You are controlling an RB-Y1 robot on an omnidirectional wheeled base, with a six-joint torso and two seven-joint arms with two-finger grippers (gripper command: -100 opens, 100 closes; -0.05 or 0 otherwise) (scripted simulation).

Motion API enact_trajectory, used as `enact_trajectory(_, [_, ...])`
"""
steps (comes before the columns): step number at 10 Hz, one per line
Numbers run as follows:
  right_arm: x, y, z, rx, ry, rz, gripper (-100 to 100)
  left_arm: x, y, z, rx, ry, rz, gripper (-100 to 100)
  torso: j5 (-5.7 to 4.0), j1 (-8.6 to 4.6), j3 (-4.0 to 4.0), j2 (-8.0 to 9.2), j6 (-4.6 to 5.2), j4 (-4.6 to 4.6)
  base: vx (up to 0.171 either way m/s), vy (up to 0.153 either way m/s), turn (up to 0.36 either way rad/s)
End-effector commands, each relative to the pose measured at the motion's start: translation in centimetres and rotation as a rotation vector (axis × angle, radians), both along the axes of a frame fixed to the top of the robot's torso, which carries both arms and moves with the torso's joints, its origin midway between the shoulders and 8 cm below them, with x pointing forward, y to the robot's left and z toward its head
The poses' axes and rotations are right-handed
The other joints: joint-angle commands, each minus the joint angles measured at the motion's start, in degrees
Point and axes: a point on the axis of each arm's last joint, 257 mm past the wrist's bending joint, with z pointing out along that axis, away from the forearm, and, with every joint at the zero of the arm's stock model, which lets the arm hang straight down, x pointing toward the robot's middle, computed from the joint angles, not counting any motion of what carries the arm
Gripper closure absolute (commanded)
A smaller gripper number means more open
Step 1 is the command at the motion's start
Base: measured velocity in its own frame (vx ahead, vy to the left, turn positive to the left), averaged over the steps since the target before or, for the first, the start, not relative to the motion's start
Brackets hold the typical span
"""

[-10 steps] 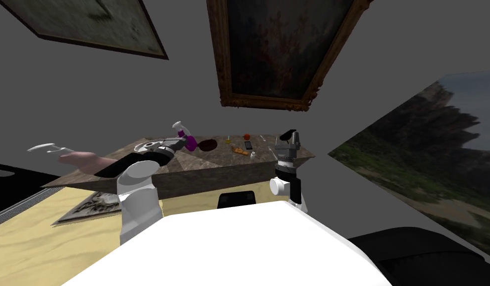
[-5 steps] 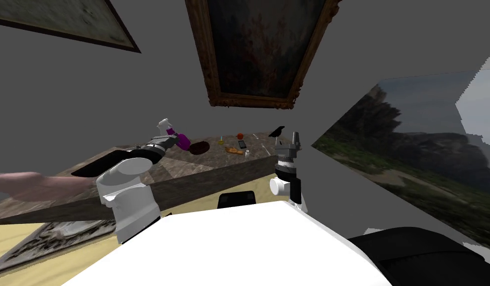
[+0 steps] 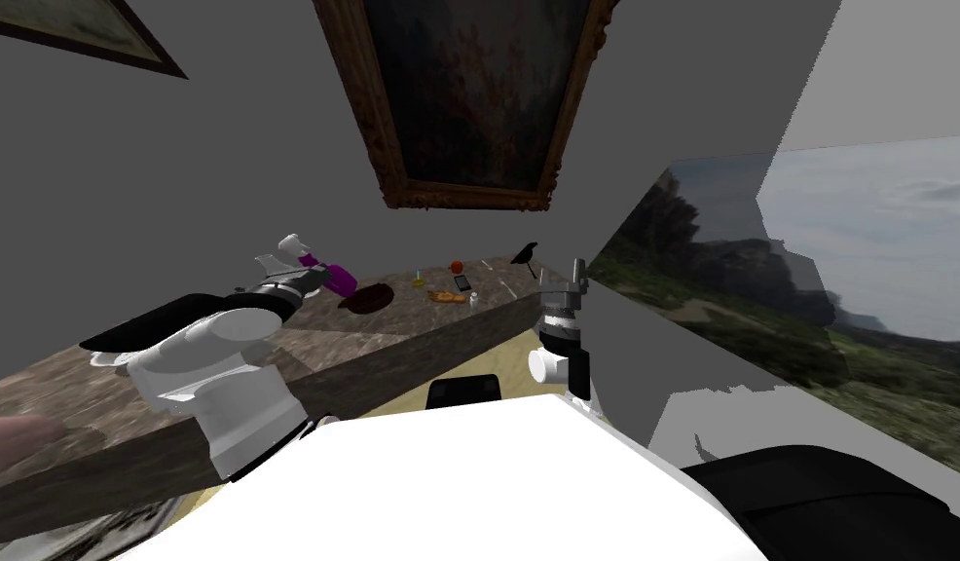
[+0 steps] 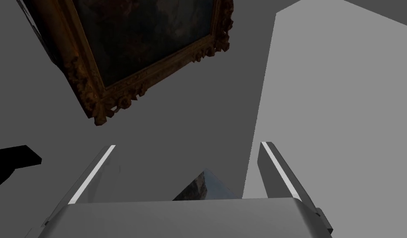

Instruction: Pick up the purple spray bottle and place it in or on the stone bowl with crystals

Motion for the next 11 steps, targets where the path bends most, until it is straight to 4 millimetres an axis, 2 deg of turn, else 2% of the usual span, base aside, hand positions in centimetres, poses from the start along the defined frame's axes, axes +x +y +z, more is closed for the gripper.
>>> enact_trajectory(1, [0.0,0.0,0.0,0.0,0.0,0.0,0,-0.8,1.7,-0.8,-0.008,0.029,0.048,100,0.0,0.0,0.0,0.0,0.0,0.0,-0.011,0.037,-0.332])
enact_trajectory(6, [0.0,0.0,0.0,0.0,0.0,0.0,0,-3.5,6.6,-3.0,-0.016,0.127,0.187,100,-0.07,-0.06,-0.02,-0.03,-0.02,-0.02,-0.006,0.033,-0.26])
enact_trajectory(11, [0.0,0.0,0.0,0.0,0.0,0.0,0,-6.0,9.8,-5.4,-0.024,0.217,0.293,100,-0.17,-0.2,-0.12,-0.14,-0.01,-0.11,-0.001,0.024,-0.198])
